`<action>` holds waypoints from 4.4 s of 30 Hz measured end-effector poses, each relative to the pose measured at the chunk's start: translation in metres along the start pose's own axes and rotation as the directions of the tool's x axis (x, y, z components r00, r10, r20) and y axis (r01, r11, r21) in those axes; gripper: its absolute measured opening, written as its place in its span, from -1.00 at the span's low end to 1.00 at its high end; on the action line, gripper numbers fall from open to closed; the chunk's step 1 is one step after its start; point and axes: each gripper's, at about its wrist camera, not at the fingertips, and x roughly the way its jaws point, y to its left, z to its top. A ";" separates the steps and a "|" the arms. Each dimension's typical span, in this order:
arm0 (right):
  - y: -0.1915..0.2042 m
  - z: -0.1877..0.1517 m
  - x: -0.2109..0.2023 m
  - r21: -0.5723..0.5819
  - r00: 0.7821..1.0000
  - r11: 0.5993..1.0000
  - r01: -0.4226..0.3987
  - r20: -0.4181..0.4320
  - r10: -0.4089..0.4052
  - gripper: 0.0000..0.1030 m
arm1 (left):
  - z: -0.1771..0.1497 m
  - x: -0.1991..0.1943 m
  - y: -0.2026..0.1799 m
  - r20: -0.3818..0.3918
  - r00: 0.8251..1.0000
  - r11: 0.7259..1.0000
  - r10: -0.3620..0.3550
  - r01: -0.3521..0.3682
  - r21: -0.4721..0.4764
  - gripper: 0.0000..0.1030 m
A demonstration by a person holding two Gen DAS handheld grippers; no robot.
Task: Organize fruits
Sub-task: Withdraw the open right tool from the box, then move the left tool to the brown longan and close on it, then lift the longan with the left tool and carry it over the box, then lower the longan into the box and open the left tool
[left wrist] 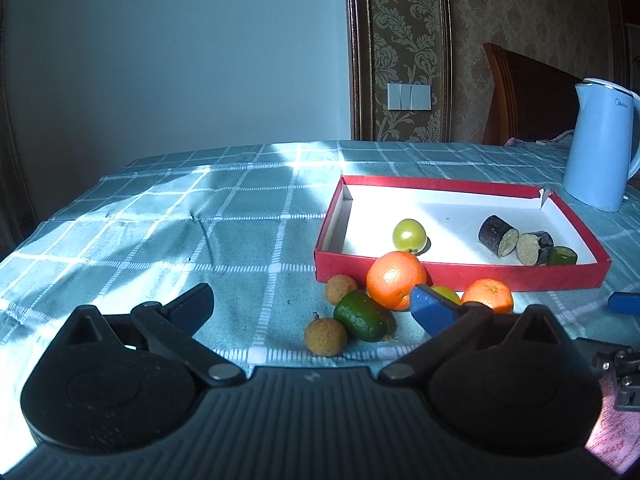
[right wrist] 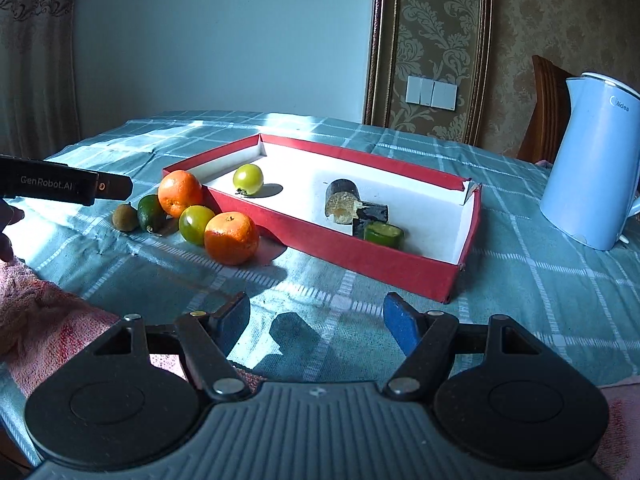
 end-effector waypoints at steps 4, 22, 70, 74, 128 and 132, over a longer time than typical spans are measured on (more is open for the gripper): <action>-0.002 -0.004 0.004 0.009 1.000 1.000 0.008 0.002 -0.008 0.42 | -0.004 0.013 0.007 -0.061 0.998 1.000 -0.014 0.014 -0.007 1.00; -0.011 -0.006 0.015 0.051 1.000 0.999 0.012 -0.028 -0.011 0.42 | -0.015 0.039 0.010 -0.138 0.983 0.990 -0.120 0.129 0.053 0.52; -0.016 -0.006 0.023 0.095 0.996 0.993 0.065 -0.074 -0.058 0.78 | -0.013 0.035 0.030 -0.132 0.963 0.972 -0.233 0.236 0.008 -0.50; -0.016 -0.006 0.023 0.095 0.995 0.993 0.068 -0.076 -0.061 0.79 | -0.008 0.028 0.029 -0.116 0.966 0.972 -0.231 0.234 0.013 -0.50; -0.015 -0.007 0.024 0.104 0.995 0.992 0.071 -0.080 -0.062 0.83 | 0.058 0.150 -0.031 -0.118 0.992 0.996 -0.040 0.049 0.080 -0.39; -0.015 -0.007 0.024 0.104 0.995 0.992 0.070 -0.080 -0.062 0.83 | 0.053 0.156 -0.030 -0.141 0.989 0.996 -0.040 0.052 0.079 -0.31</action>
